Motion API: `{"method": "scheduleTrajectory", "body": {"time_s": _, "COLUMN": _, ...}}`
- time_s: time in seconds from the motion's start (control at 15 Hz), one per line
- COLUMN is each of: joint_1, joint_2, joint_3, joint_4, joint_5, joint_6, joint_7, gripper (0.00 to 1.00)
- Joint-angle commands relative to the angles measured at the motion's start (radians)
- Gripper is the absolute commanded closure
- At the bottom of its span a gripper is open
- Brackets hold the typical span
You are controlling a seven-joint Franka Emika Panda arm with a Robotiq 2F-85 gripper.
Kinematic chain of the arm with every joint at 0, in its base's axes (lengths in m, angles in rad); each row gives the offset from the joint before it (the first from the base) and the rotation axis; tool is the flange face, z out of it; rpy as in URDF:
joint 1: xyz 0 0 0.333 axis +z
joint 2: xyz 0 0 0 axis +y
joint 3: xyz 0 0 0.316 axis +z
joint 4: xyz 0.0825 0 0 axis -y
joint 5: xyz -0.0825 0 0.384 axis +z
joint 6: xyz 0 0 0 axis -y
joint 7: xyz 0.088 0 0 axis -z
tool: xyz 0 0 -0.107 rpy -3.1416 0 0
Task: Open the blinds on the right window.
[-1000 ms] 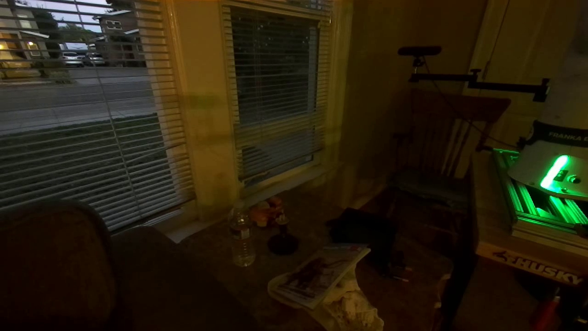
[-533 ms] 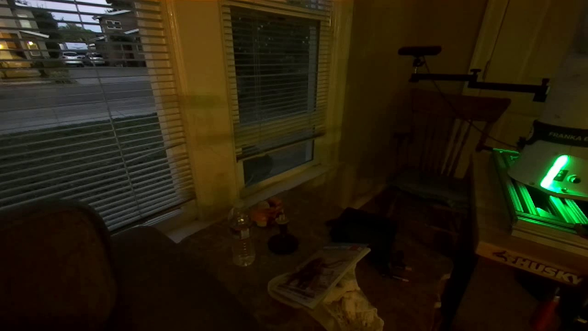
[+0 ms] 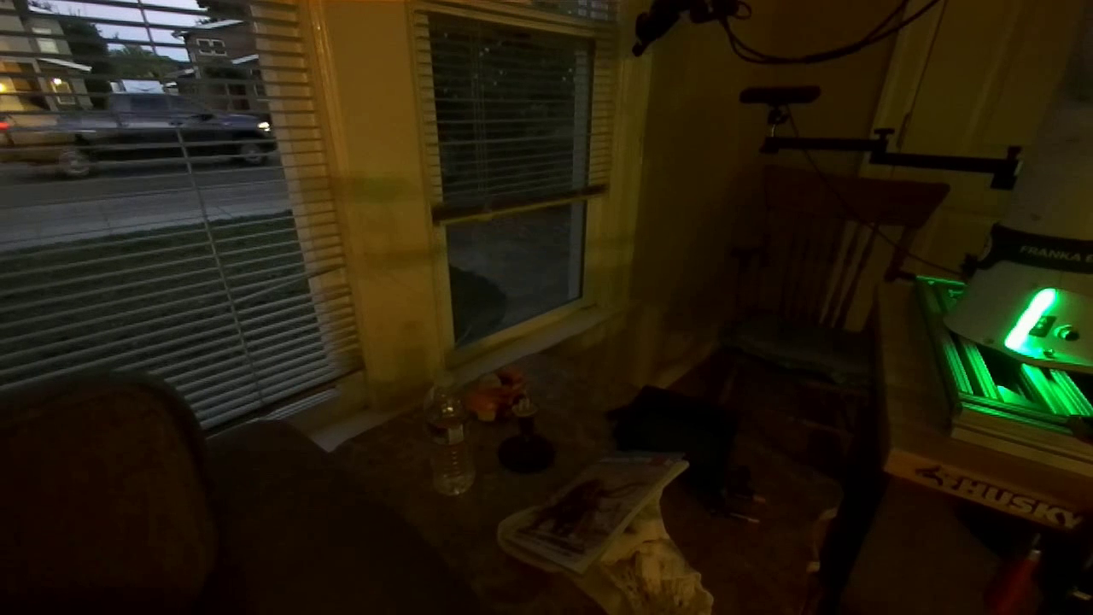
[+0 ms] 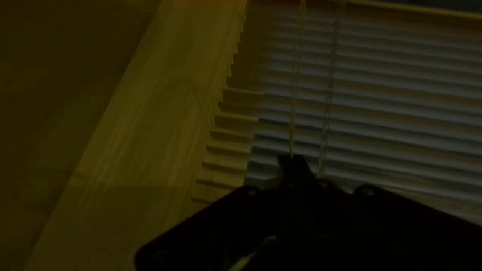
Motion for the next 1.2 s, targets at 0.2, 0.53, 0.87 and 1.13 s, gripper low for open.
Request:
{"method": "scheduleTrajectory", "body": {"time_s": 0.2, "joint_1": 0.004, "joint_2": 0.03, "joint_3": -0.014, "joint_4": -0.203, "joint_5": -0.027, "joint_6": 0.091, "joint_7": 0.024, "gripper": 1.0}}
{"method": "scheduleTrajectory", "body": {"time_s": 0.53, "joint_1": 0.011, "joint_2": 0.089, "joint_3": -0.042, "joint_4": -0.275, "joint_5": -0.051, "joint_6": 0.113, "joint_7": 0.052, "gripper": 1.0}}
{"method": "scheduleTrajectory", "body": {"time_s": 0.87, "joint_1": 0.03, "joint_2": 0.145, "joint_3": -0.075, "joint_4": -0.302, "joint_5": -0.04, "joint_6": 0.12, "joint_7": 0.056, "gripper": 1.0}}
{"method": "scheduleTrajectory", "body": {"time_s": 1.13, "joint_1": 0.042, "joint_2": 0.177, "joint_3": -0.084, "joint_4": -0.296, "joint_5": -0.024, "joint_6": 0.12, "joint_7": 0.051, "gripper": 1.0}}
